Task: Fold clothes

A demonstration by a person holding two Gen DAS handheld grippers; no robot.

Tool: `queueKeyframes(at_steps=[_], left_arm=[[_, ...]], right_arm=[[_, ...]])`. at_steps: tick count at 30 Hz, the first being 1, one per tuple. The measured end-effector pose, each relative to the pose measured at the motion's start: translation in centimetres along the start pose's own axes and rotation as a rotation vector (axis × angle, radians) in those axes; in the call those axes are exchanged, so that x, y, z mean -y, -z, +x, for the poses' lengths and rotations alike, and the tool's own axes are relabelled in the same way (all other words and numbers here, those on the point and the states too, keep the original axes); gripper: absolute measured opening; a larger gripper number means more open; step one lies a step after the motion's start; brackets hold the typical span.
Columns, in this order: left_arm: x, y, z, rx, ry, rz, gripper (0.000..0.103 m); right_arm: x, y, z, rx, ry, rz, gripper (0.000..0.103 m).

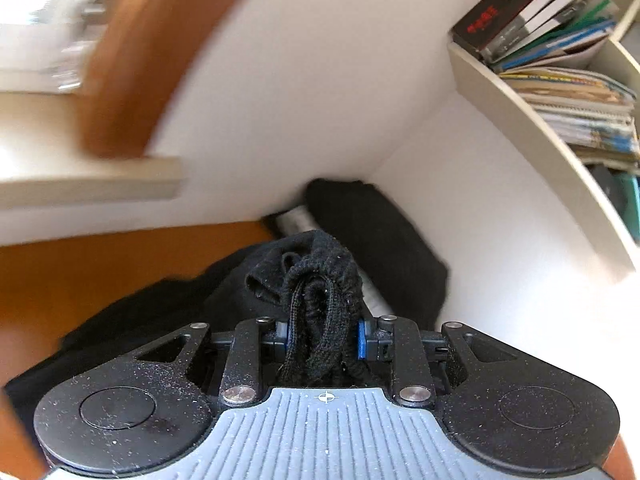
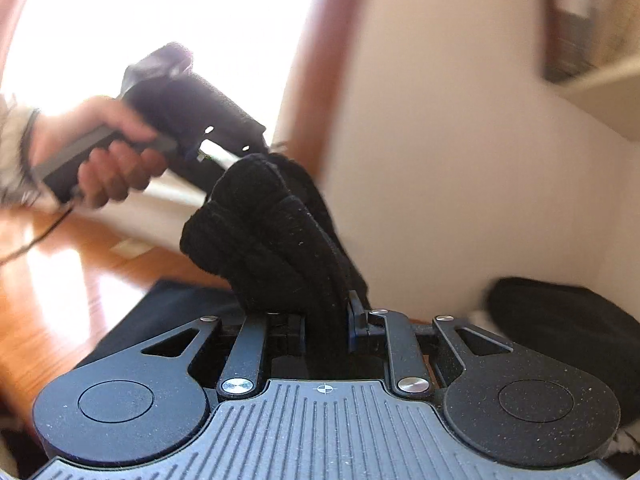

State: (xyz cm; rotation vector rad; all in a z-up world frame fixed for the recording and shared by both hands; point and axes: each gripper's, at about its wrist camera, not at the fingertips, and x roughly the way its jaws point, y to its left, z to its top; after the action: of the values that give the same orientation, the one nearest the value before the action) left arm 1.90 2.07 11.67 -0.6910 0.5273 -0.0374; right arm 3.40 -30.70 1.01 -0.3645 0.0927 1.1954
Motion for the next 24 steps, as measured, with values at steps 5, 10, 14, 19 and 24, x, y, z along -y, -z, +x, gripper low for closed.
queueKeyframes(at_steps=[5, 10, 14, 19, 24], left_arm=[[-5.5, 5.0, -3.9, -0.017, -0.043, -0.076, 0.028], [-9.4, 7.5, -6.6, 0.002, -0.063, -0.103, 0.028], [-11.5, 9.3, -6.9, -0.024, -0.112, -0.081, 0.033], [-11.0, 9.6, -9.7, 0.026, -0.204, 0.049, 0.055], [-8.8, 8.6, -12.3, 0.106, -0.241, 0.151, 0.055]], right_arm=[[-5.7, 1.6, 1.4, -0.054, -0.103, -0.1, 0.02], [-8.7, 1.6, 2.6, -0.067, -0.164, -0.164, 0.02], [-10.2, 2.0, 4.0, -0.11, -0.185, -0.246, 0.028], [-10.8, 2.4, 3.5, -0.119, -0.18, -0.224, 0.048], [-9.1, 4.1, -0.5, -0.107, -0.157, -0.135, 0.049]])
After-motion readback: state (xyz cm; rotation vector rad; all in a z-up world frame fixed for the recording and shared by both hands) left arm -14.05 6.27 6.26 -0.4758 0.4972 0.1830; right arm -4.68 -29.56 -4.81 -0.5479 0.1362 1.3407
